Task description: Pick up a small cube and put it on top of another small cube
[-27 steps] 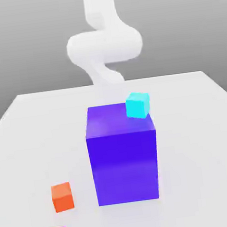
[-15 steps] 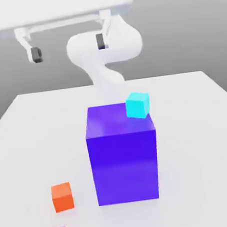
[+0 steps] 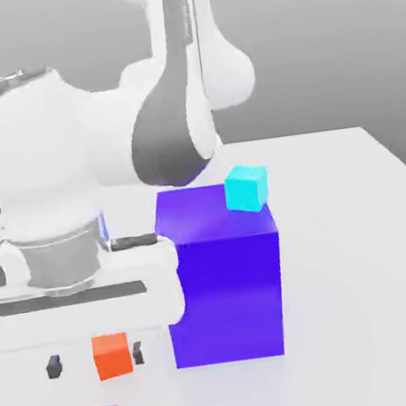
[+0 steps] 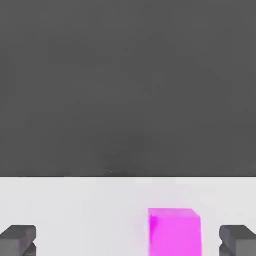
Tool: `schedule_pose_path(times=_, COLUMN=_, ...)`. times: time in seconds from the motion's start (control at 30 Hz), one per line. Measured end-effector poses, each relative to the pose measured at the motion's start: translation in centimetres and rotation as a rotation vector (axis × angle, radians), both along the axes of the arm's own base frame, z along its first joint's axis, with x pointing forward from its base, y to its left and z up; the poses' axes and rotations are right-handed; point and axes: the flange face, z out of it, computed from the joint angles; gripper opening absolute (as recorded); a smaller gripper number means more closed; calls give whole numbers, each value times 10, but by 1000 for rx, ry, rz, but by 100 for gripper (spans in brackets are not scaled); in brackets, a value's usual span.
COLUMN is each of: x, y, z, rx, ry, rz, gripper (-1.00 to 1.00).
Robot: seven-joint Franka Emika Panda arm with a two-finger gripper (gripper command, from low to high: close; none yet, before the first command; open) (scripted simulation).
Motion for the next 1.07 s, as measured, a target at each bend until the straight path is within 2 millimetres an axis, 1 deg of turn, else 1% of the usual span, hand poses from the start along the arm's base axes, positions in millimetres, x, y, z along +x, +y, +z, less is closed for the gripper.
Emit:
schedule_pose_path(times=0.1, x=-10, y=-14, z=-46, rx=-22, ry=56, rz=1, gripper=0)
schedule_pose_path(times=0.2, x=-12, y=-16, z=-90, rx=-26, ry=65, rz=2, gripper=0)
schedule_pose_path(times=0.23, x=-12, y=-16, z=-101, rx=-25, ry=66, rz=1, gripper=-100)
schedule_pose_path(times=0.4, x=-13, y=-16, z=-101, rx=-25, ry=67, rz=1, gripper=-100)
schedule_pose_path(times=0.43, x=-13, y=-16, z=-107, rx=-24, ry=67, rz=1, gripper=-100)
schedule_pose_path(times=0.47, x=-13, y=-16, z=-103, rx=-25, ry=67, rz=1, gripper=-100)
schedule_pose_path(times=0.5, x=-12, y=-16, z=-93, rx=-25, ry=67, rz=2, gripper=-100)
schedule_pose_path(times=0.6, x=-13, y=-16, z=-55, rx=-24, ry=67, rz=0, gripper=-100)
schedule_pose_path(times=0.63, x=-12, y=-28, z=-45, rx=-22, ry=68, rz=-34, gripper=-100)
schedule_pose_path(times=0.67, x=-11, y=-50, z=-38, rx=-20, ry=69, rz=-93, gripper=-100)
schedule_pose_path(times=0.73, x=-12, y=-97, z=-23, rx=-14, ry=71, rz=-222, gripper=-100)
schedule_pose_path(times=0.83, x=-23, y=-171, z=0, rx=-7, ry=71, rz=-420, gripper=-100)
schedule_pose_path(times=0.87, x=-25, y=-183, z=-5, rx=-6, ry=71, rz=-452, gripper=-100)
schedule_pose_path(times=0.93, x=-27, y=-192, z=-31, rx=-6, ry=70, rz=-475, gripper=-100)
schedule_pose_path(times=0.97, x=-27, y=-193, z=-46, rx=-6, ry=71, rz=-479, gripper=100)
schedule_pose_path(times=1.07, x=-27, y=-193, z=-46, rx=-6, ry=71, rz=-479, gripper=100)
